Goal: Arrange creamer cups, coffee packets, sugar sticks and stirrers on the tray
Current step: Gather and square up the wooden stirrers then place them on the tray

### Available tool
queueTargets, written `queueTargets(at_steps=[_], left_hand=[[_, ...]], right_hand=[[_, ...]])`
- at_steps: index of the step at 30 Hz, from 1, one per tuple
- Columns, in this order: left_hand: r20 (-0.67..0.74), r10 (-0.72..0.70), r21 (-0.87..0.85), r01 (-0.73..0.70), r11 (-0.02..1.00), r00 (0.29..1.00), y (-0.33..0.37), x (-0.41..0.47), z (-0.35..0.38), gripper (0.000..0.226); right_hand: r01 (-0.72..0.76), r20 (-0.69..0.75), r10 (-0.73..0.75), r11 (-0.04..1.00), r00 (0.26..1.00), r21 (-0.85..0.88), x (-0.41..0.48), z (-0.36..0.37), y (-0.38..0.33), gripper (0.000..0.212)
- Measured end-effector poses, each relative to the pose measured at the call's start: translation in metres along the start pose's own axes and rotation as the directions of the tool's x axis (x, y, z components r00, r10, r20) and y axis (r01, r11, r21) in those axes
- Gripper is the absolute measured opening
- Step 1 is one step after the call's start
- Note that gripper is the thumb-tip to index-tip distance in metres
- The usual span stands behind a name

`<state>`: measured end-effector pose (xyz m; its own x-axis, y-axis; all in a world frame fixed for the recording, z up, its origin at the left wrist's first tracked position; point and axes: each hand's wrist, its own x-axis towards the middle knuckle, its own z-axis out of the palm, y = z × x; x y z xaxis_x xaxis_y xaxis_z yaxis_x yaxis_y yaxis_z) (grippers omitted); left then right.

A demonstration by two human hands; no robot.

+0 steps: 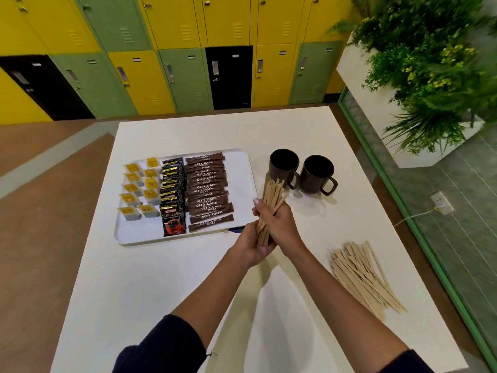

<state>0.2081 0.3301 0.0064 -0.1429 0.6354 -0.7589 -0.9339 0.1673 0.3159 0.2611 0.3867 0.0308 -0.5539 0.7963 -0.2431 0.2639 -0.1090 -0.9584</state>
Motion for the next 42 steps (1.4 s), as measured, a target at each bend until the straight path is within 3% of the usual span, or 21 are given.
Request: queueTargets(at_steps=[5,10,14,17,20,24,26,31,34,37,42], left_hand=[[-0.062,-0.005,-0.041,0.002,0.999,0.998,0.006,0.004,-0.005,0.025],[-0.075,0.023,-0.064,-0.027,0.998,0.997,0.013,0.008,-0.005,0.029],[-0.081,0.060,-0.095,-0.068,0.993,0.995,0.018,0.011,-0.004,0.029],[-0.096,0.059,-0.100,-0.069,0.993,0.994,0.021,0.014,-0.007,0.029],[-0.100,0.079,-0.083,-0.087,0.993,0.992,0.024,0.015,-0.008,0.029],[-0.092,0.112,-0.030,-0.116,0.993,0.989,0.028,0.019,-0.012,0.025],[-0.084,0.110,-0.038,-0.114,0.993,0.990,0.029,0.021,-0.014,0.021],[-0.089,0.135,-0.130,-0.146,0.981,0.987,0.036,0.028,-0.020,0.019],[-0.113,0.148,-0.140,-0.163,0.977,0.983,0.044,0.031,-0.023,0.024],[-0.182,0.148,-0.170,-0.180,0.969,0.972,0.052,0.037,-0.029,0.033],[-0.222,0.176,-0.154,-0.213,0.965,0.959,0.065,0.038,-0.036,0.019]], right_hand=[[0.081,-0.021,-0.080,0.996,0.997,0.025,0.005,0.003,-0.013,0.024],[0.302,-0.055,-0.301,0.953,0.952,0.008,0.013,0.004,-0.024,0.050],[0.372,-0.093,-0.376,0.926,0.922,-0.057,0.016,0.007,-0.026,0.079],[0.417,-0.115,-0.428,0.903,0.896,-0.106,0.020,0.010,-0.025,0.090],[0.453,-0.098,-0.469,0.880,0.878,-0.143,0.022,0.014,-0.025,0.079],[0.412,-0.040,-0.422,0.899,0.906,-0.150,0.025,0.021,-0.024,0.038],[0.388,-0.008,-0.395,0.907,0.919,-0.162,0.028,0.024,-0.024,0.027],[0.179,0.150,-0.159,0.976,0.976,-0.128,0.037,0.034,-0.020,0.050],[0.090,0.259,-0.027,0.967,0.965,-0.237,0.047,0.036,-0.006,0.040],[0.115,0.282,-0.010,0.927,0.959,-0.357,0.055,0.042,0.002,0.031],[0.153,0.317,-0.036,0.923,0.948,-0.354,0.070,0.055,-0.011,0.015]])
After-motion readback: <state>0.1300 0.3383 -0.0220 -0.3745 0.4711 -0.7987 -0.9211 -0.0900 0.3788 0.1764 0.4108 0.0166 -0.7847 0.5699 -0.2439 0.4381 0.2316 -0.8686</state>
